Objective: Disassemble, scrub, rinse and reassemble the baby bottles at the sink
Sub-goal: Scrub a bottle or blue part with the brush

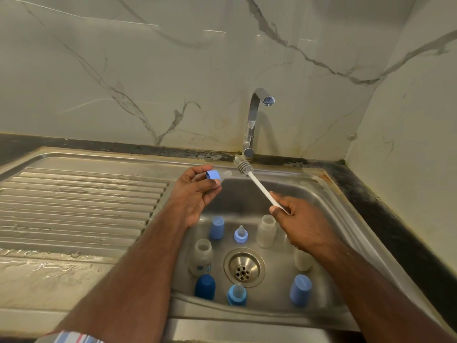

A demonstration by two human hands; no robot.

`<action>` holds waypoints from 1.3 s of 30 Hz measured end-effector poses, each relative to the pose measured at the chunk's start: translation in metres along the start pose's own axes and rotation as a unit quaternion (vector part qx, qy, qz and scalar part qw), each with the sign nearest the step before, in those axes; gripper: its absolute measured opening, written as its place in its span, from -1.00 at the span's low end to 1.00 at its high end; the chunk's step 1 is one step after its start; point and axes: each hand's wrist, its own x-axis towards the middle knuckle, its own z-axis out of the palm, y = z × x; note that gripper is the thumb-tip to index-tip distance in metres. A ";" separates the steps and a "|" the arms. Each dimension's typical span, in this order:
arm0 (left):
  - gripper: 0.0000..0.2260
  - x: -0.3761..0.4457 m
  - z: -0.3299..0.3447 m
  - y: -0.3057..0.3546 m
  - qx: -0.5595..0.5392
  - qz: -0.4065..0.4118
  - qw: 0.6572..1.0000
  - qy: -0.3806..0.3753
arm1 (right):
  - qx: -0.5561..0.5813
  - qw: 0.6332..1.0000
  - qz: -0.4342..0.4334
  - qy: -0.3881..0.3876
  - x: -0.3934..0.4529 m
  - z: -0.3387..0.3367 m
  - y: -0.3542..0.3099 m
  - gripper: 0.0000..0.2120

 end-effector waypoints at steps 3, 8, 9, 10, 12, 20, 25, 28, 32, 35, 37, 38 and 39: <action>-0.75 -0.001 0.002 -0.001 0.007 -0.004 1.000 -0.003 | 0.041 0.999 -0.017 -0.001 -0.002 0.000 0.001 -0.60; -0.73 -0.003 0.001 -0.002 0.054 -0.005 0.998 -0.008 | 0.048 0.999 -0.024 0.000 -0.002 0.000 0.000 -0.60; -0.68 -0.002 0.000 -0.004 0.061 -0.010 0.998 -0.008 | 0.042 0.999 -0.027 -0.003 -0.002 0.002 0.000 -0.60; -0.64 -0.002 0.001 -0.005 0.066 -0.014 0.998 -0.007 | 0.031 0.999 -0.032 -0.010 -0.003 0.003 -0.001 -0.60; -0.60 -0.001 0.002 -0.006 0.073 -0.014 0.997 -0.002 | 0.008 0.998 -0.048 -0.033 -0.006 0.009 -0.003 -0.61; -0.62 -0.003 0.003 0.000 0.090 -0.008 0.996 0.001 | -0.047 0.998 -0.022 -0.024 0.000 0.009 -0.002 -0.58; -0.53 0.001 0.001 -0.006 0.138 0.012 0.990 0.013 | -0.012 0.998 -0.053 -0.045 -0.005 0.014 -0.008 -0.61; -0.57 -0.001 0.002 -0.005 0.155 0.016 0.988 0.018 | -0.030 0.999 -0.028 -0.022 0.002 0.010 -0.003 -0.58; -0.55 -0.002 0.001 -0.006 0.146 0.016 0.989 0.017 | 0.013 0.998 -0.041 -0.045 -0.006 0.011 -0.007 -0.59; -0.57 -0.003 0.002 -0.002 0.099 0.007 0.995 0.013 | -0.008 0.999 -0.030 -0.029 0.000 0.010 -0.003 -0.60; -0.59 -0.005 0.003 -0.002 0.093 0.005 0.996 0.007 | -0.018 0.999 -0.027 -0.018 0.001 0.008 -0.002 -0.58; -0.59 -0.005 0.004 -0.002 0.095 0.004 0.995 0.006 | -0.008 0.999 -0.031 -0.024 -0.001 0.008 -0.003 -0.59; -0.60 -0.005 0.004 -0.003 0.088 0.001 0.996 0.008 | 0.005 0.999 -0.037 -0.035 -0.004 0.009 -0.005 -0.59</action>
